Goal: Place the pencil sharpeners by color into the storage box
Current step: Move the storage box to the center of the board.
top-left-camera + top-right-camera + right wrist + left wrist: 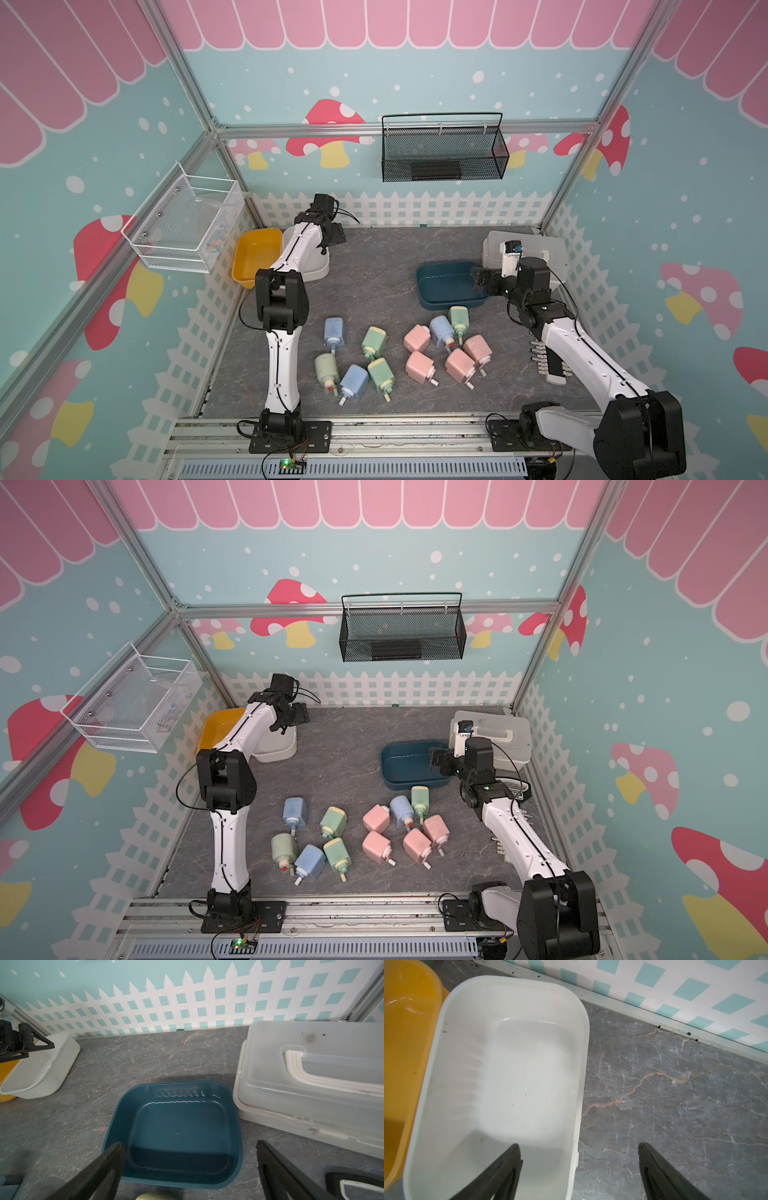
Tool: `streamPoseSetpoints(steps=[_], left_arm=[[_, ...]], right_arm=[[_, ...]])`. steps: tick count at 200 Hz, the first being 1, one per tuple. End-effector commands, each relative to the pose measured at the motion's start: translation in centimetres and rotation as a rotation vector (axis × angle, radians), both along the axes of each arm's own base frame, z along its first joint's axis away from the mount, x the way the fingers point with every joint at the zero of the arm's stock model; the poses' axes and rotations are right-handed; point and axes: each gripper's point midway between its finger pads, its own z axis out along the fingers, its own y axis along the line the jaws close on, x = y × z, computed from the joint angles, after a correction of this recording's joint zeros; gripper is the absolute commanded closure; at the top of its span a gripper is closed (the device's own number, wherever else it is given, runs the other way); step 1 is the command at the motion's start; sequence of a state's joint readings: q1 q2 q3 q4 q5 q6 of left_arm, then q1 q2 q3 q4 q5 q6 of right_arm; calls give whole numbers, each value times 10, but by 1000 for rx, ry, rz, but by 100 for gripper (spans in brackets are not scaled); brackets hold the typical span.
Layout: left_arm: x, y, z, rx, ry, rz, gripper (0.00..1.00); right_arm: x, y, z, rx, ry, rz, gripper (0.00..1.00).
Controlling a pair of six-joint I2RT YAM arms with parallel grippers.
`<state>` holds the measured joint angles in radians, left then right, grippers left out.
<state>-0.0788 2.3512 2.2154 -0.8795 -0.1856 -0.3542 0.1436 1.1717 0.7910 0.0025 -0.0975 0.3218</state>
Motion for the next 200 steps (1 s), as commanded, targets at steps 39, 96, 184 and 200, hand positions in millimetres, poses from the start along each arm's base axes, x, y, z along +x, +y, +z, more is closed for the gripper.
streamPoseSetpoints(steps=[39, 96, 184, 200], left_arm=[[19, 14, -33, 30, 69, -14, 43], [22, 21, -39, 76, 79, -15, 64], [11, 11, -30, 43, 95, -68, 93], [7, 5, -26, 30, 96, -89, 100]], right_arm=[[-16, -16, -6, -75, 1, -44, 1], [-23, -24, -12, -95, 35, -82, 1], [-20, -6, -22, -27, 93, -7, 2], [-19, 0, -25, -9, 106, 22, 2]])
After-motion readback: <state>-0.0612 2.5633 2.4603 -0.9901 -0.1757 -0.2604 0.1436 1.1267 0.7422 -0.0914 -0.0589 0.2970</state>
